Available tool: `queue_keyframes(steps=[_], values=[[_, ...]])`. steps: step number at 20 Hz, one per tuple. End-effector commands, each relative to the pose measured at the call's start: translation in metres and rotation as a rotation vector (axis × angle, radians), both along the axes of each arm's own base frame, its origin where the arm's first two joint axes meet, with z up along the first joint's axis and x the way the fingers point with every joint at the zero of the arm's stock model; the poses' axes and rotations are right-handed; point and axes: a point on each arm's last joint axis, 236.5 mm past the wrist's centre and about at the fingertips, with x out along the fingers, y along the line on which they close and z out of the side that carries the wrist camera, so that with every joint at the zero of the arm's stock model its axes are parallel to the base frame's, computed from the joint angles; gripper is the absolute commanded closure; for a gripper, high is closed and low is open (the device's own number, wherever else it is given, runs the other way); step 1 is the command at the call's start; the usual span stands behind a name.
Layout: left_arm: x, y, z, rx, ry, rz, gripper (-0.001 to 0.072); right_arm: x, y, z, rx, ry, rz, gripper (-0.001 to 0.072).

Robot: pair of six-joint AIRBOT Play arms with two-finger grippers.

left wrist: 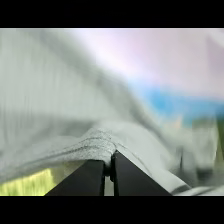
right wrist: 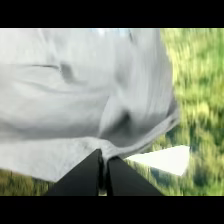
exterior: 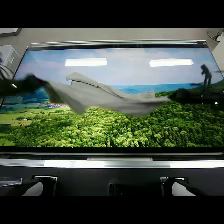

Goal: Fold the clothes and pants, and hang the long-sleeved shirts on hangers.

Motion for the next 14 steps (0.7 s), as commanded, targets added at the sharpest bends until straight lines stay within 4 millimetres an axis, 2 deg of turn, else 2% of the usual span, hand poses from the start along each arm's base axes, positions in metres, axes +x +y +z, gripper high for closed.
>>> queue_keyframes(steps=[1,3,5,6,8,10,11,13,14], values=[[0.018,0.042,0.151,0.016,-0.348,0.15,0.0693,0.031,0.011,0.116,-0.132,-0.317,-0.067,0.0678],[0.006,0.04,0.198,0.035,-0.45,0.15,0.0693,0.033,0.023,0.179,-0.192,-0.454,-0.072,0.0678],[-0.015,0.031,0.237,0.038,-0.517,0.128,0.0693,0.019,0.036,0.246,-0.214,-0.583,-0.074,0.0678],[-0.033,0.023,0.26,0.06,-0.562,0.103,0.0693,0.001,0.041,0.279,-0.221,-0.642,-0.068,0.0678],[-0.081,0.006,0.3,0.124,-0.637,0.053,0.0693,-0.048,0.044,0.33,-0.259,-0.716,-0.062,0.0678],[-0.137,-0.005,0.326,0.196,-0.689,0.047,0.0693,-0.109,0.046,0.366,-0.312,-0.772,-0.067,0.0678],[-0.161,0.0,0.332,0.232,-0.699,0.096,0.0693,-0.137,0.044,0.378,-0.328,-0.791,-0.09,0.0678],[-0.201,0.025,0.335,0.312,-0.68,0.266,0.0693,-0.184,0.028,0.395,-0.34,-0.815,-0.207,0.0678],[-0.215,0.039,0.337,0.331,-0.676,0.35,0.0692,-0.195,0.017,0.398,-0.344,-0.815,-0.267,0.0678]])
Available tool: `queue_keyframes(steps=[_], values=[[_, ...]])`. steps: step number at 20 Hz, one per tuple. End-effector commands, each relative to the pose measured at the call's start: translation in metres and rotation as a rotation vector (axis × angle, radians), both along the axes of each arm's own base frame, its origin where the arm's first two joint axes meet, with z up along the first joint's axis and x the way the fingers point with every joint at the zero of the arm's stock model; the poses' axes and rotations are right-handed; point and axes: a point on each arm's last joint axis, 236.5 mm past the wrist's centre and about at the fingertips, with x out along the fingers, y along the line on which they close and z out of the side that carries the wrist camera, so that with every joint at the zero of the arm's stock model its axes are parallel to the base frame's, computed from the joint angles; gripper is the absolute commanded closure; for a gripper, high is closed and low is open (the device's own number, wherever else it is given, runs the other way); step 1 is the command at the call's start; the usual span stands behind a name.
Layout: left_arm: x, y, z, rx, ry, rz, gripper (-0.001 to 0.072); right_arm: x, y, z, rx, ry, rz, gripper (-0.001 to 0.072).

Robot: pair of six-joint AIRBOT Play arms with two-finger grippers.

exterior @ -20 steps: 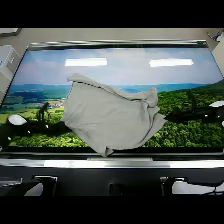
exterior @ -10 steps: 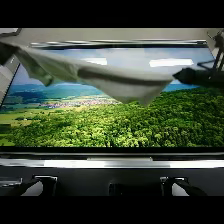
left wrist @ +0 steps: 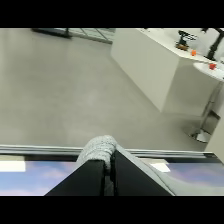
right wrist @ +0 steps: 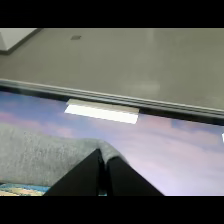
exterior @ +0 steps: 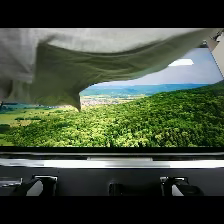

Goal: Fold the clothes and pants, and hang the long-sleeved shirts on hangers.

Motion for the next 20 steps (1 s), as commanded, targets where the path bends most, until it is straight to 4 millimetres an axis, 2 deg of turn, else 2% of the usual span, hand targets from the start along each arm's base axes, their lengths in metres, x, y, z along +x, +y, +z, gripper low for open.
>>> queue_keyframes(steps=[1,2,4,6,8,10,13,15,17,18,19,20], values=[[-0.059,0.033,0.009,0.008,-0.019,0.246,0.0693,-0.064,-0.033,0.022,0.04,-0.044,-0.185,0.0678],[-0.058,0.035,0.008,-0.001,-0.017,0.251,0.0693,-0.06,-0.039,0.02,0.04,-0.036,-0.211,0.0678],[-0.04,0.033,-0.003,-0.028,0.025,0.212,0.0694,-0.033,-0.042,0.006,0.04,0.021,-0.214,0.0678],[-0.005,0.024,-0.021,-0.06,0.093,0.112,0.0695,0.014,-0.044,-0.021,0.056,0.124,-0.202,0.0678],[0.045,0.021,-0.057,-0.107,0.215,0.008,0.0695,0.067,-0.045,-0.064,0.09,0.264,-0.19,0.0677],[0.104,0.01,-0.124,-0.093,0.411,-0.1,0.0694,0.118,-0.04,-0.123,0.111,0.438,-0.153,0.0677],[0.195,-0.033,-0.264,-0.03,0.712,-0.293,0.0693,0.179,-0.039,-0.238,0.126,0.74,-0.125,0.0676],[0.248,-0.053,-0.367,-0.05,0.877,-0.344,0.0693,0.216,-0.045,-0.318,0.11,0.887,-0.123,0.0676],[0.294,-0.052,-0.465,-0.118,0.98,-0.305,0.0693,0.253,-0.056,-0.395,0.1,0.964,-0.15,0.0676],[0.312,-0.048,-0.506,-0.16,1.009,-0.265,0.0693,0.27,-0.063,-0.43,0.089,0.976,-0.174,0.0676],[0.327,-0.044,-0.534,-0.189,1.014,-0.235,0.0693,0.285,-0.072,-0.459,0.077,0.974,-0.204,0.0676],[0.34,-0.042,-0.553,-0.216,1.006,-0.214,0.0693,0.297,-0.081,-0.482,0.06,0.962,-0.233,0.0676]])
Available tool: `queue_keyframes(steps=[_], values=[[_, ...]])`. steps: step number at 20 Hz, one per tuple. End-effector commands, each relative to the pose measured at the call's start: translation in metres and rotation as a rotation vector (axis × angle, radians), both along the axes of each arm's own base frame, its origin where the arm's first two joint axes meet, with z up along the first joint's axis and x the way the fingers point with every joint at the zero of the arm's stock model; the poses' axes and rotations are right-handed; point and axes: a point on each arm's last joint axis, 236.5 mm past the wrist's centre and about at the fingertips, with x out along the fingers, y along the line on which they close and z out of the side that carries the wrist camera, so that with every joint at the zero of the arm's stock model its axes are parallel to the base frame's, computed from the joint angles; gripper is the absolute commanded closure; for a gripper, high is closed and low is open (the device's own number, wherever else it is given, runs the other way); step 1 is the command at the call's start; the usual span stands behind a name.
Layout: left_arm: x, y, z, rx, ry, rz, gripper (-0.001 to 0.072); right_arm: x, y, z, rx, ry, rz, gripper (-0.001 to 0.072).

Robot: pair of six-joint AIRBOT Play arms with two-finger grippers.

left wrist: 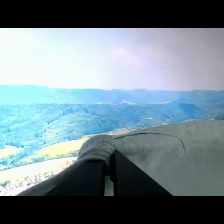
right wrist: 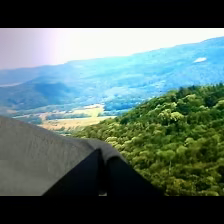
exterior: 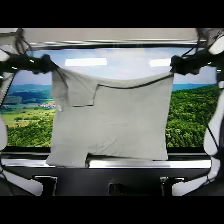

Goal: Fold the clothes and pants, and hang the long-sleeved shirts on hangers.

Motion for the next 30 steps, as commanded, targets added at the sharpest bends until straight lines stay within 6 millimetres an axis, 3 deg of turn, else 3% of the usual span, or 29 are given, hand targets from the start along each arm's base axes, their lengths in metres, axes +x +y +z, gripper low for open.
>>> queue_keyframes(steps=[1,3,6,7,9,10,12,15,18,20,22,24,28,30], values=[[0.05,-0.001,-0.112,-0.033,0.053,0.088,0.0693,0.049,-0.024,-0.108,-0.064,0.026,-0.051,0.0676],[0.067,0.006,-0.12,-0.028,0.013,0.132,0.0693,0.065,-0.028,-0.128,-0.066,-0.008,-0.069,0.0676],[0.075,0.011,-0.12,-0.024,-0.018,0.163,0.0647,0.072,-0.03,-0.138,-0.067,-0.023,-0.079,0.0658],[0.075,0.012,-0.12,-0.024,-0.015,0.161,0.0622,0.072,-0.029,-0.137,-0.063,-0.025,-0.08,0.0519],[0.071,0.017,-0.116,-0.051,0.012,0.18,0.0099,0.066,-0.027,-0.132,-0.042,-0.003,-0.099,0.0149],[0.069,0.024,-0.11,-0.084,0.035,0.205,0.0016,0.06,-0.027,-0.126,-0.032,0.019,-0.107,0.0115],[0.058,0.046,-0.089,-0.105,0.056,0.215,0.004,0.041,-0.027,-0.109,-0.044,0.063,-0.079,0.0115],[0.018,0.093,-0.046,-0.113,0.115,0.199,0.0051,0.0,-0.035,-0.071,-0.091,0.129,0.04,0.0115],[-0.052,0.145,-0.033,-0.036,0.275,0.164,0.0208,-0.029,-0.044,-0.028,0.017,0.115,0.099,0.0127],[-0.105,0.167,-0.038,-0.003,0.391,0.123,0.0208,-0.051,-0.051,-0.02,0.119,0.143,0.127,0.0182],[-0.143,0.178,-0.044,-0.053,0.446,0.156,0.0208,-0.081,-0.054,-0.034,0.244,0.228,0.122,0.0182],[-0.182,0.178,-0.056,-0.095,0.463,0.173,0.0208,-0.11,-0.043,-0.054,0.384,0.302,0.114,0.0182],[-0.232,0.147,-0.091,-0.202,0.417,0.162,0.0209,-0.164,-0.021,-0.088,0.532,0.387,0.106,0.0183],[-0.246,0.13,-0.116,-0.233,0.416,0.149,0.0209,-0.177,-0.017,-0.097,0.54,0.393,0.098,0.0183]])
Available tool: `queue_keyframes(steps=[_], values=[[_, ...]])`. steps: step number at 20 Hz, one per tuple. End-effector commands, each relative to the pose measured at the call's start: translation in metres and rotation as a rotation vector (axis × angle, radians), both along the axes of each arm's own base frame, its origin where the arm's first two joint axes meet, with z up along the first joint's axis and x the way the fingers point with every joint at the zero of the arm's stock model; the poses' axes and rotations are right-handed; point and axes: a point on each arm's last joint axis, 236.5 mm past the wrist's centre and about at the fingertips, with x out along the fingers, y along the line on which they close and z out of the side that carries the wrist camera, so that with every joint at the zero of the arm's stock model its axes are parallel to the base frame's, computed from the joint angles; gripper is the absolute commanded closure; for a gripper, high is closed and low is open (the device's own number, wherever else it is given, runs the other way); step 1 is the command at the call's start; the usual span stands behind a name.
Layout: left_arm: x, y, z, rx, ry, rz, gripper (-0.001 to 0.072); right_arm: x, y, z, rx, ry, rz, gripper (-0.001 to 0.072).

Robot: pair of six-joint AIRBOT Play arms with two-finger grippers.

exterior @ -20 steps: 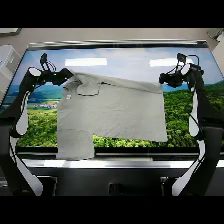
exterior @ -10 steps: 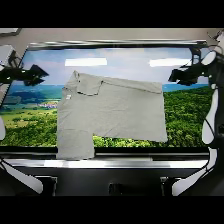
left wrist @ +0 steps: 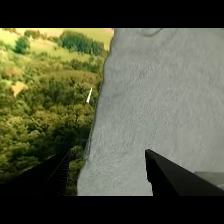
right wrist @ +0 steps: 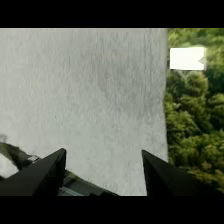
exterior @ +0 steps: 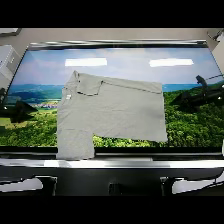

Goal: Fold the clothes and pants, and hang the long-sleeved shirts on hangers.

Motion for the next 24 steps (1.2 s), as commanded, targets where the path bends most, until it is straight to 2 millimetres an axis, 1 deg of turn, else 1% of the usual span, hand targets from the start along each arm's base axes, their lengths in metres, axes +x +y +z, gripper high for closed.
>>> queue_keyframes(steps=[1,4,6,9,12,13,14,15,17,18,19,20,22,24], values=[[-0.032,-0.03,-0.038,-0.063,-0.049,-0.013,0.0211,-0.029,0.016,-0.011,0.078,0.024,-0.004,0.0182],[-0.044,-0.046,-0.067,-0.051,-0.066,-0.053,0.0211,-0.03,0.018,-0.006,0.084,0.019,-0.007,0.0183],[-0.055,-0.063,-0.081,-0.058,-0.056,-0.11,0.0211,-0.03,0.018,-0.006,0.084,0.025,-0.015,0.0182],[-0.064,-0.085,-0.096,-0.07,-0.029,-0.175,0.0211,-0.029,0.017,-0.006,0.084,0.032,-0.028,0.0182],[-0.062,-0.096,-0.104,-0.052,-0.026,-0.208,0.0211,-0.029,0.017,-0.005,0.085,0.037,-0.036,0.0182],[-0.062,-0.1,-0.105,-0.052,-0.023,-0.22,0.0234,-0.029,0.017,-0.005,0.084,0.035,-0.035,0.0182],[-0.063,-0.104,-0.106,-0.054,-0.018,-0.235,0.0273,-0.029,0.017,-0.005,0.084,0.036,-0.035,0.0182],[-0.064,-0.11,-0.108,-0.06,-0.009,-0.248,0.0282,-0.029,0.017,-0.005,0.084,0.036,-0.034,0.0182],[-0.066,-0.115,-0.111,-0.065,0.008,-0.257,0.0458,-0.029,0.017,-0.005,0.082,0.033,-0.033,0.0182],[-0.064,-0.113,-0.112,-0.058,0.013,-0.239,0.0536,-0.03,0.016,-0.006,0.076,0.03,-0.025,0.0183],[-0.063,-0.11,-0.112,-0.055,0.017,-0.222,0.0638,-0.033,0.013,-0.01,0.053,0.04,-0.014,0.0183],[-0.062,-0.109,-0.112,-0.055,0.016,-0.218,0.0691,-0.039,0.007,-0.016,0.014,0.06,0.002,0.0183],[-0.061,-0.106,-0.112,-0.058,0.024,-0.199,0.0691,-0.053,-0.005,-0.032,-0.053,0.102,0.024,0.0183],[-0.062,-0.106,-0.112,-0.058,0.027,-0.196,0.0691,-0.065,-0.008,-0.047,-0.049,0.133,0.014,0.0183]])
